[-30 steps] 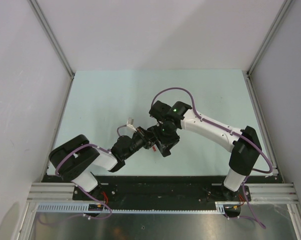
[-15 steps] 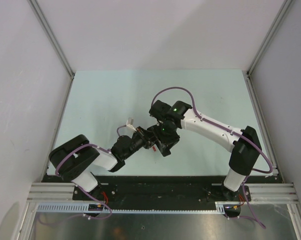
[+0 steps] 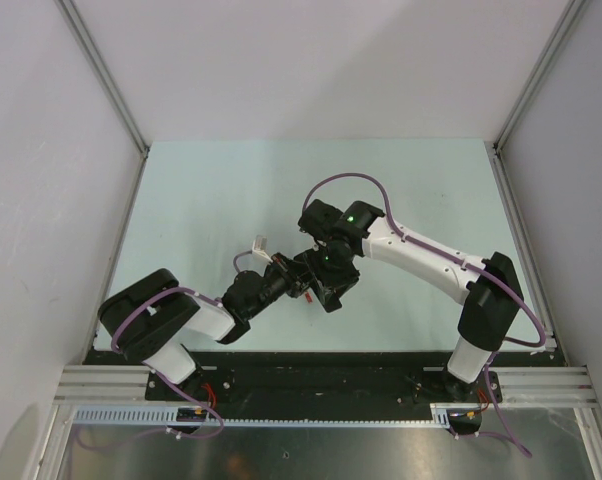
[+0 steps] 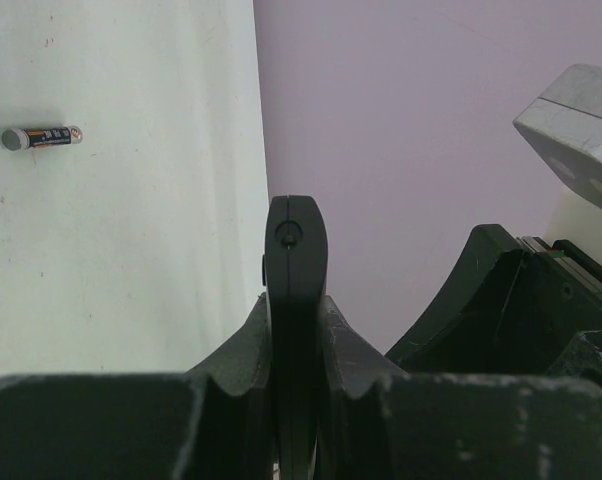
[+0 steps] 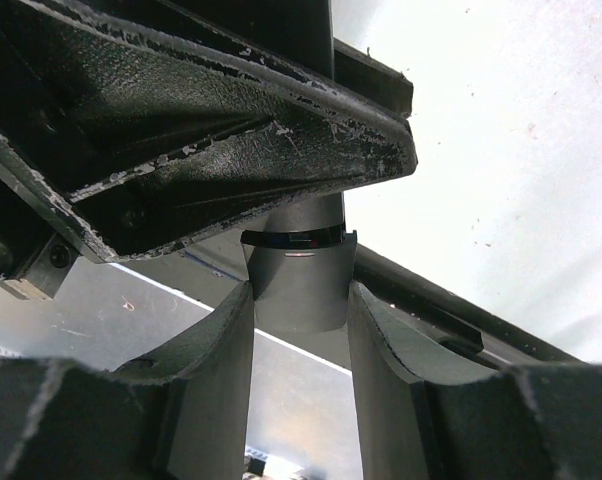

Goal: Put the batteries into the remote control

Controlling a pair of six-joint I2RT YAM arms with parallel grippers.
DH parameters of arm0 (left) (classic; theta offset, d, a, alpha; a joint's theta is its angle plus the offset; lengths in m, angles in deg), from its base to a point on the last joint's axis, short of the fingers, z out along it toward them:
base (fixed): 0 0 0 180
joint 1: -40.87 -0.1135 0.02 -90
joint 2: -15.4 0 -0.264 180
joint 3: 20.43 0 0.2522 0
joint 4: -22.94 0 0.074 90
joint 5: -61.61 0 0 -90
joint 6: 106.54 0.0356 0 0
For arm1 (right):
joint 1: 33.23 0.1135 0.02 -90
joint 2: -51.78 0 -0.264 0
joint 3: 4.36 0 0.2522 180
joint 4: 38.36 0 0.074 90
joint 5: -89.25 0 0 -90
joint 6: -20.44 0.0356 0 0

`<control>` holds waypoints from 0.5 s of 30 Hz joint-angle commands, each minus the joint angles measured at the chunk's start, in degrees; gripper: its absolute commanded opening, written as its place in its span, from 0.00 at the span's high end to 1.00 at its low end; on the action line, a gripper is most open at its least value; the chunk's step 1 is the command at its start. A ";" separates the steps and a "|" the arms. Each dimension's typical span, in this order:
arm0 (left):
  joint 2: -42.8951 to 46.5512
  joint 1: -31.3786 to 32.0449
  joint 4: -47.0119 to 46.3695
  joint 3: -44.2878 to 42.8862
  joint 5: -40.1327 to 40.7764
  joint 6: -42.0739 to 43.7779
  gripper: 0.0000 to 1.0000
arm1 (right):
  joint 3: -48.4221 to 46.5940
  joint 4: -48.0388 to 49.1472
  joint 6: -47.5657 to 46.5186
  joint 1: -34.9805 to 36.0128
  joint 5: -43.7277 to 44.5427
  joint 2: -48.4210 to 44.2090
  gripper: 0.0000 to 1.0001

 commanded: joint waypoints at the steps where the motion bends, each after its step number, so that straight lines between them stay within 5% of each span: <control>1: 0.99 -0.05 -24.23 -0.07 -0.37 -2.45 1.00 | -2.13 1.15 -0.06 -0.35 1.60 0.75 0.58; 15: 1.07 -0.75 -24.23 -0.25 -0.28 -4.03 1.00 | -2.13 0.97 -0.24 0.18 1.86 0.67 0.49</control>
